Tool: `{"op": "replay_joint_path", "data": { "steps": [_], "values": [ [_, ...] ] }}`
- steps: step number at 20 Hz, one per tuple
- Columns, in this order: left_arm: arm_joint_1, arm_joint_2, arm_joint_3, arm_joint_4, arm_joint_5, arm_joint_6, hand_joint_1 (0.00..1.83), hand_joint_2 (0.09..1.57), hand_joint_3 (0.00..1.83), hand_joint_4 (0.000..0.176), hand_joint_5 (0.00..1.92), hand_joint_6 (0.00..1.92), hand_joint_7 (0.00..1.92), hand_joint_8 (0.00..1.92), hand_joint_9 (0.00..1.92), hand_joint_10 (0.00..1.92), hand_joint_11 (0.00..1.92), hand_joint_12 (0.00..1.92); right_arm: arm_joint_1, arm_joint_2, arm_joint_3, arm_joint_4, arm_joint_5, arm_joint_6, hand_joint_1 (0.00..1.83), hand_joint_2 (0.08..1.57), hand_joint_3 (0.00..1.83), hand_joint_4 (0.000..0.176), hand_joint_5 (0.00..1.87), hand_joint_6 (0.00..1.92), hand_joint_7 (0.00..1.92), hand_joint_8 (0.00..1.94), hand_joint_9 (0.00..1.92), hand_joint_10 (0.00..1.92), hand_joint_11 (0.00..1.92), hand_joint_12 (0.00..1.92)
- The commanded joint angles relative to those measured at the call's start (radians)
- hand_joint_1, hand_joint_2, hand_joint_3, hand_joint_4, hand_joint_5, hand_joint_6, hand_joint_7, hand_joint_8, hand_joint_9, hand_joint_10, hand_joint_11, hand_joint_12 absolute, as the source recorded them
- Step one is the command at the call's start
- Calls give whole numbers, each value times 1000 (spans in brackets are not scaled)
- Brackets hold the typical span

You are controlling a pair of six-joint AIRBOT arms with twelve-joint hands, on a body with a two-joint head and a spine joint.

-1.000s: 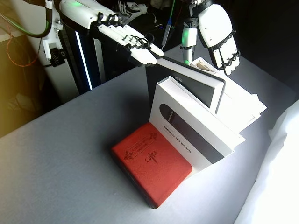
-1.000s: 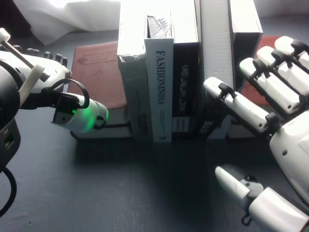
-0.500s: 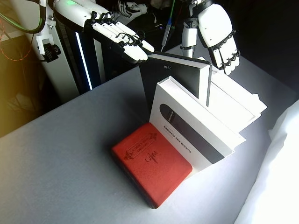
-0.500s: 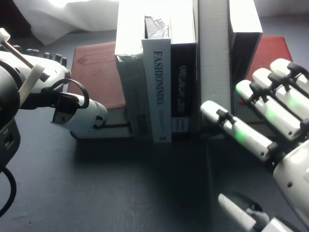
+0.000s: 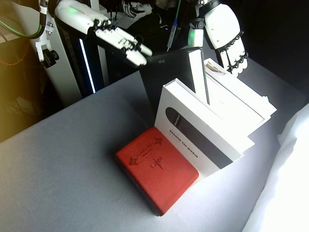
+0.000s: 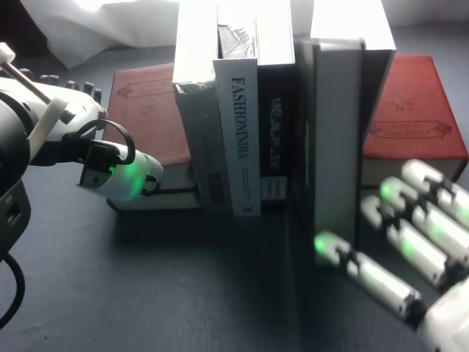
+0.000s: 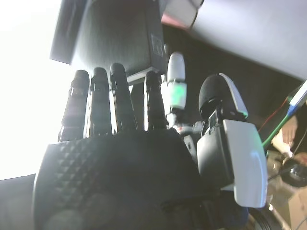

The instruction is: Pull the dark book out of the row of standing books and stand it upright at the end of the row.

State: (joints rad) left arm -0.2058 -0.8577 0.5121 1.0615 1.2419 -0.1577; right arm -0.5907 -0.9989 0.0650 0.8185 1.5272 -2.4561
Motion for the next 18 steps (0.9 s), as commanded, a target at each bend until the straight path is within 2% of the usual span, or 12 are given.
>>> {"op": "replay_joint_path", "data": {
  "steps": [1, 4, 5, 10, 13, 18],
  "values": [
    [-10, 8, -1, 91, 9, 3, 0, 1240, 0, 0, 120, 3, 74, 4, 45, 4, 32, 31, -2, 3, -1, -76, 68, -3, 3, 1271, 2, 0, 174, 1, 149, 22, 103, 0, 0, 212],
    [-10, 8, -1, 92, 9, 3, 0, 1227, 0, 0, 105, 0, 55, 0, 31, 0, 21, 28, -15, 0, -2, -76, 66, -3, 5, 1265, 0, 0, 174, 0, 148, 8, 95, 1, 0, 199],
    [-10, 8, -1, 92, 9, 3, 0, 1230, 0, 0, 107, 1, 59, 2, 38, 3, 32, 33, -15, 0, -2, -76, 66, -3, 53, 1259, 0, 0, 196, 6, 170, 8, 112, 5, 0, 250],
    [-10, 8, -1, 92, 9, 3, 0, 1234, 0, 0, 119, 8, 76, 9, 47, 6, 32, 36, -60, 0, -10, -76, 52, -4, 0, 1270, 1, 0, 126, 2, 94, 1, 37, 1, 0, 56],
    [-10, 8, -1, 92, 9, 3, 0, 1238, 1, 0, 125, 8, 76, 6, 46, 4, 29, 37, -91, -1, -14, -76, 42, -7, 36, 1271, 0, 0, 164, 5, 135, 3, 81, 7, 0, 205],
    [-10, 8, -1, 92, 9, 3, 0, 1227, 0, 0, 120, 6, 78, 6, 50, 8, 27, 42, -147, 0, -24, -76, 16, -17, 2, 1278, 2, 0, 149, 0, 135, 0, 88, 3, 0, 240]
  ]
}}
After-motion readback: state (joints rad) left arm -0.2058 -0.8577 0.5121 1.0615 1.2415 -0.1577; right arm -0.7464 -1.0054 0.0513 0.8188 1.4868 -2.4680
